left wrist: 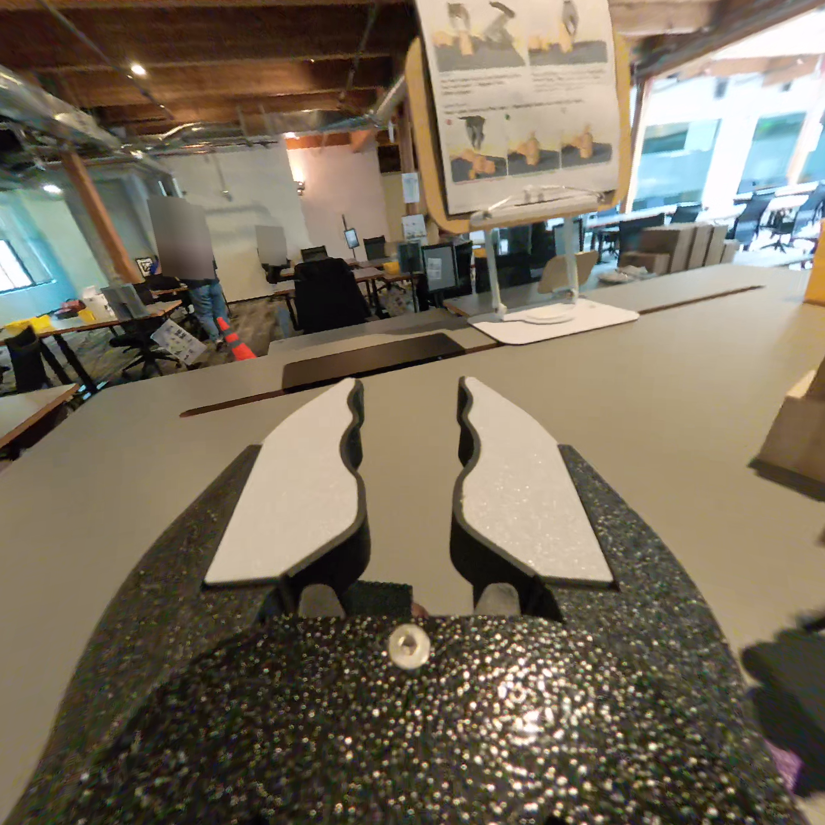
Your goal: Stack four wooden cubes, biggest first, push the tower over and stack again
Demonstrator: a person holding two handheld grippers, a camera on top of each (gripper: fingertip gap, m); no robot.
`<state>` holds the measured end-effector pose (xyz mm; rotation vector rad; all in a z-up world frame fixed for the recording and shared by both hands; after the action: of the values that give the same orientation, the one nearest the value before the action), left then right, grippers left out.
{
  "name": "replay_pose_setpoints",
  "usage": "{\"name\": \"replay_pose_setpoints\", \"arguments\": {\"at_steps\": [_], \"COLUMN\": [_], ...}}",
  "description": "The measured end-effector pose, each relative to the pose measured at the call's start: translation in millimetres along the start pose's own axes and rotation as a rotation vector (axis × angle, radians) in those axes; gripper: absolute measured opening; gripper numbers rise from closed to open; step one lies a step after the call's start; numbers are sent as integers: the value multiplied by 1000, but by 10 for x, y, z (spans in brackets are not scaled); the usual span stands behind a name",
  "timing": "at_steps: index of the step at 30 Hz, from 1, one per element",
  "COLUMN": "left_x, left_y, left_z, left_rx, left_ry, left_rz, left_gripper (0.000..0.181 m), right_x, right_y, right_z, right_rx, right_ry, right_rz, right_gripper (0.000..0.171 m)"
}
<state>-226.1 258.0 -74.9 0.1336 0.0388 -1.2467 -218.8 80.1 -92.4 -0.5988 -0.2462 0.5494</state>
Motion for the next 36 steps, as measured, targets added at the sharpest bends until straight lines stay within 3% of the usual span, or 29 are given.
{"name": "replay_pose_setpoints", "arguments": {"at_steps": [9, 11, 13, 16, 19, 23, 28, 31, 36], "left_x": [-32, -37, -39, -29, -9, 29, 96, 129, 154], "left_y": [-57, -56, -54, -46, -38, -17, 22, 56, 72], "left_z": [4, 4, 3, 0, -5, -19, -47, -72, -85], "left_rx": [7, 6, 2, -6, -15, -36, -77, -112, -128], "left_ry": [-5, -10, -13, -6, 10, 43, 102, 134, 156], "left_rz": [5, 3, 1, -5, -14, -24, -36, -42, -49], "left_gripper": [39, 39, 39, 39, 39, 39, 39, 39, 39], "right_x": [306, 304, 285, 239, 180, 305, 713, 814, 845], "right_y": [435, 458, 459, 376, 30, -906, -1941, -2085, -1976], "right_z": [-116, -130, -119, -84, 19, 188, -54, -251, -437], "right_rx": [-132, -145, -142, -100, -53, -26, -55, -79, -148], "right_ry": [55, 59, 50, 62, 38, -69, -61, -31, -34], "right_rz": [76, 111, 133, 142, 155, 132, 139, 176, 169], "right_gripper": [55, 48, 23, 22, 22, 22, 22, 22, 22]}}
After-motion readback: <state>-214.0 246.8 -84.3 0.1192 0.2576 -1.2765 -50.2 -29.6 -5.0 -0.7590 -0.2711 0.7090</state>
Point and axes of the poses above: each gripper's, where its closed fingertips meet, y out along the fingers, z out of its top, x = y × z across the jaws, the point moved 8 cm from there along -y, back along the fingers, and after that the axes turned 11 degrees about z, right-handed, at the moved point
